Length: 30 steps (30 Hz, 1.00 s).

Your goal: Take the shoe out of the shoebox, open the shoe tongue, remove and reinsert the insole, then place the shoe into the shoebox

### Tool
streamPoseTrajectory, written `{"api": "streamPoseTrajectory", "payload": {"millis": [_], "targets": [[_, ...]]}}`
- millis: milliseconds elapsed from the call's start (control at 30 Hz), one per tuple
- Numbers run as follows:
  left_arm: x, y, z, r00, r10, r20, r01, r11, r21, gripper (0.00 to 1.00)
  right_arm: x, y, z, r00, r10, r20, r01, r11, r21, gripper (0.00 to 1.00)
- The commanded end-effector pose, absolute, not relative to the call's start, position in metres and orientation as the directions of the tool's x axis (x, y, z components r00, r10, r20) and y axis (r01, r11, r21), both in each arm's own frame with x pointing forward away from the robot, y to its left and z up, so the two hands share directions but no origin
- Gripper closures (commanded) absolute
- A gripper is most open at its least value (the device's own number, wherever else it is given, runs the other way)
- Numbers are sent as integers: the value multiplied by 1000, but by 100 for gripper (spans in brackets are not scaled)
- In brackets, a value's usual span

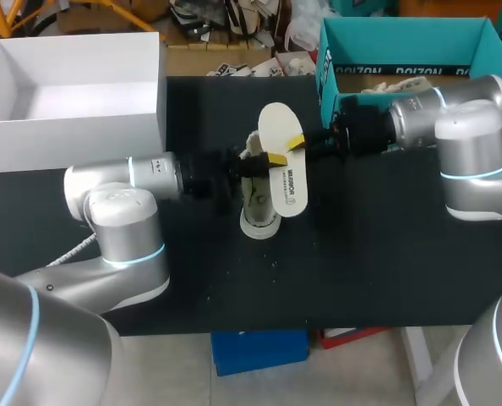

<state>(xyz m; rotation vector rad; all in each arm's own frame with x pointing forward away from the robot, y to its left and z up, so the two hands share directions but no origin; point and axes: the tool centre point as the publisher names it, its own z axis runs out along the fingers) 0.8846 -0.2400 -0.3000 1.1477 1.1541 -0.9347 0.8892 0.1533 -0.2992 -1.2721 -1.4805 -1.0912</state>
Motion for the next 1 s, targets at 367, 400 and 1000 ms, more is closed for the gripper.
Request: {"api": "streamPoseTrajectory", "payload": {"millis": [367,400,1000], "targets": [[839,-202,-276,88,194,-977,984,137,116,100,867,121,-274,28,321,947,982,-187,35,0],[837,-200,-276,80,209,-975,985,137,110,100,865,118,-273,32,330,943,979,-199,36,0],[760,-164,-271,-48,341,-939,999,1,-51,100,815,64,-246,61,479,876,918,-372,139,0]]}}
